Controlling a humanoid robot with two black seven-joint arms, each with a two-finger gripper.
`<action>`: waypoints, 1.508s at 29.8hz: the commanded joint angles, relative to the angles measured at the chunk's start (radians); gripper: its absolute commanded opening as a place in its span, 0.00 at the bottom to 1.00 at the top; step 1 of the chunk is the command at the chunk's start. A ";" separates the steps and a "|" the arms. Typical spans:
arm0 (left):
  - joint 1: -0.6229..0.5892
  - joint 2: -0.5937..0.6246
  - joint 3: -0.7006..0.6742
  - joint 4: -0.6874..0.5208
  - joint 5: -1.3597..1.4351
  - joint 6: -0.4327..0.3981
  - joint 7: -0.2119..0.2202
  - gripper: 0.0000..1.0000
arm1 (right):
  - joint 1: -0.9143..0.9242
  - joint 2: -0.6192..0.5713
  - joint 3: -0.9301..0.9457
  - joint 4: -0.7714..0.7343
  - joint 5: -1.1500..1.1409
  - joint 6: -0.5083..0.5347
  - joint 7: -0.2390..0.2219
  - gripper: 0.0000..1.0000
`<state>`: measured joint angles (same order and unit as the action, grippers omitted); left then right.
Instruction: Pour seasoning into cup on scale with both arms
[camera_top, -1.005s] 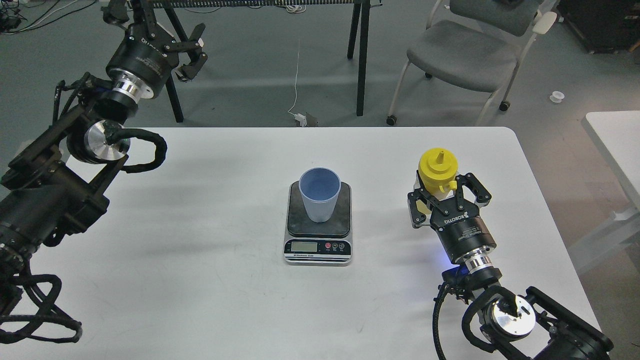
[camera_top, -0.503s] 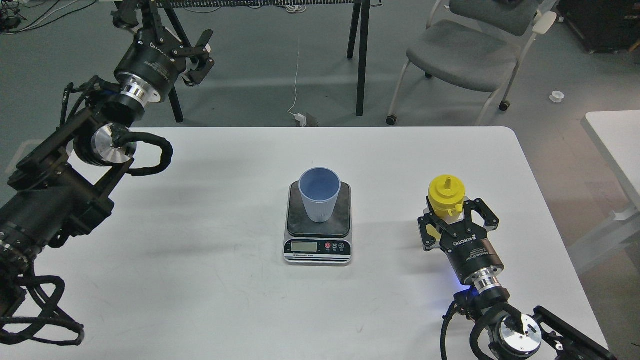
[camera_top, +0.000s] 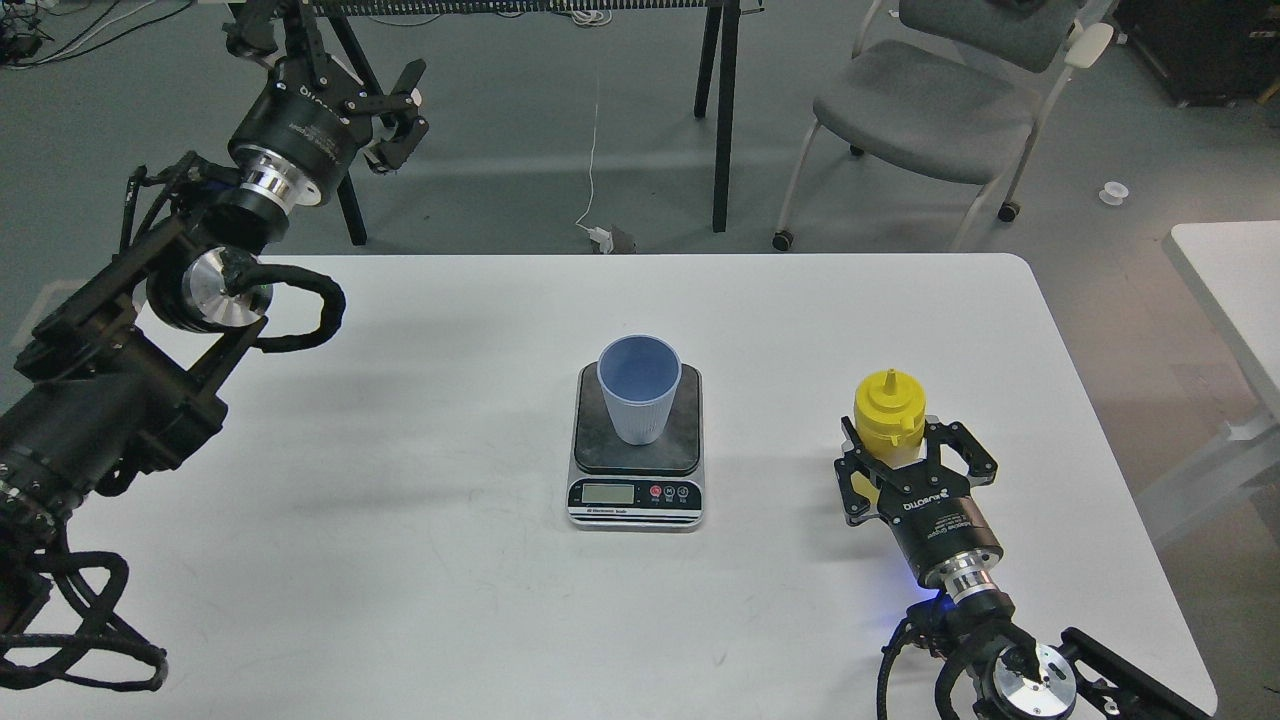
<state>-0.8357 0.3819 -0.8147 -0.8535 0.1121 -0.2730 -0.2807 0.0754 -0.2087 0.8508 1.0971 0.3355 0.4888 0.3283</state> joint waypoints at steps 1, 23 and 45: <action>0.000 -0.001 0.000 -0.001 0.000 0.000 0.002 1.00 | -0.022 0.000 -0.001 0.007 0.004 0.000 0.000 0.82; 0.001 0.005 -0.007 -0.001 0.000 -0.008 -0.005 1.00 | -0.301 -0.239 0.031 0.306 -0.004 0.000 0.017 0.99; 0.032 -0.005 -0.104 0.016 -0.083 -0.025 0.000 1.00 | 0.518 -0.361 0.088 -0.436 -0.141 0.000 -0.020 0.99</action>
<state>-0.8052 0.3768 -0.9186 -0.8423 0.0312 -0.2908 -0.2822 0.4937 -0.6074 0.9905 0.7779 0.2010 0.4888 0.3241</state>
